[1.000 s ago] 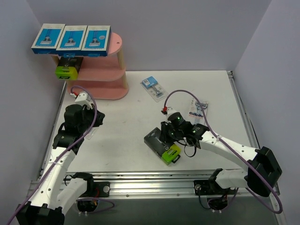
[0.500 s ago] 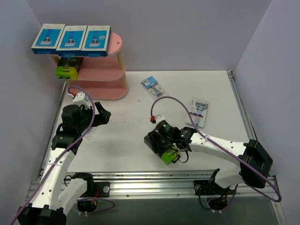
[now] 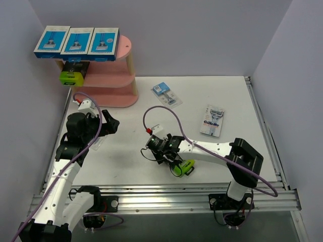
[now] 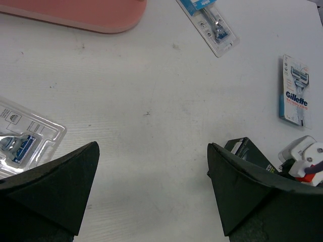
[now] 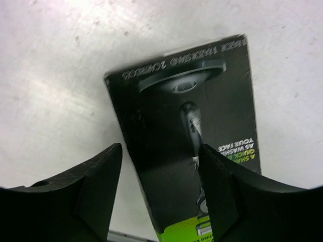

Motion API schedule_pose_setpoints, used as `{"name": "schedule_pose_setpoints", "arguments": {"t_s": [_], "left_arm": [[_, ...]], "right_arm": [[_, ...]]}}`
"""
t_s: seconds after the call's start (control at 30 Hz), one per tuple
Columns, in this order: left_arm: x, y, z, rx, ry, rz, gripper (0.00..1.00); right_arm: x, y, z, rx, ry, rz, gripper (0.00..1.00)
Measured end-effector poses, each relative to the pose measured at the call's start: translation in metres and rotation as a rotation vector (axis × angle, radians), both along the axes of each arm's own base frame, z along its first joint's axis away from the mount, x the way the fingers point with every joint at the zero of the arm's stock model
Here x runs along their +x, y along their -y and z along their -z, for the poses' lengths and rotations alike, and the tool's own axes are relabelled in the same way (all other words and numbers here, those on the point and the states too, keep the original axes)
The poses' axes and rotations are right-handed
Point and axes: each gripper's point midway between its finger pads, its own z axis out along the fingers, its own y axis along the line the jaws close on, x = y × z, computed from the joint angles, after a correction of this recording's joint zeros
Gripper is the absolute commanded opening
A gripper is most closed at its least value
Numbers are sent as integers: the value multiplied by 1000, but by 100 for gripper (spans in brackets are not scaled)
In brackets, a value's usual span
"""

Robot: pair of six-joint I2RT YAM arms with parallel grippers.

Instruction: Place and organize the shaving razors onto the shelf

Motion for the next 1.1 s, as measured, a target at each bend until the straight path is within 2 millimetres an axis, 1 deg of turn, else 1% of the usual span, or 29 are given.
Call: {"name": "schedule_pose_setpoints", "arguments": {"t_s": [0.07,0.1,0.17,0.2,0.3,0.43,0.57,0.67,0.7,0.8,0.9,0.93,1.0,1.1], "left_arm": [[0,0,0,-1,0,0,97],[0,0,0,-2,-1,-1,97],[0,1,0,-3,-1,1,97],[0,1,0,-3,-1,3,97],[-1,3,0,-3,-1,8,97],[-1,3,0,-2,-2,8,97],[-1,3,1,-2,-3,8,97],[-1,3,1,-2,-4,8,97],[-1,3,1,-2,-4,8,97],[-1,3,1,-2,-4,8,97],[-1,3,1,-2,-4,8,97],[-1,3,1,-2,-4,8,97],[0,3,1,-2,-5,8,97],[0,3,3,-1,-10,8,97]], "right_arm": [[8,1,1,-33,21,26,53],[13,1,2,-47,28,39,50],[26,-1,1,-59,46,71,45],[34,-1,1,-62,53,91,42],[67,1,0,-58,71,169,37],[108,13,-2,-49,89,266,34],[146,27,-3,-30,95,349,34],[166,36,-5,-3,88,391,39],[171,39,-6,8,85,400,45],[182,46,-10,46,71,419,55],[188,54,-14,100,48,440,61],[188,58,-17,121,45,448,61],[187,67,-28,168,46,465,62],[180,83,-46,221,64,491,63]]}}
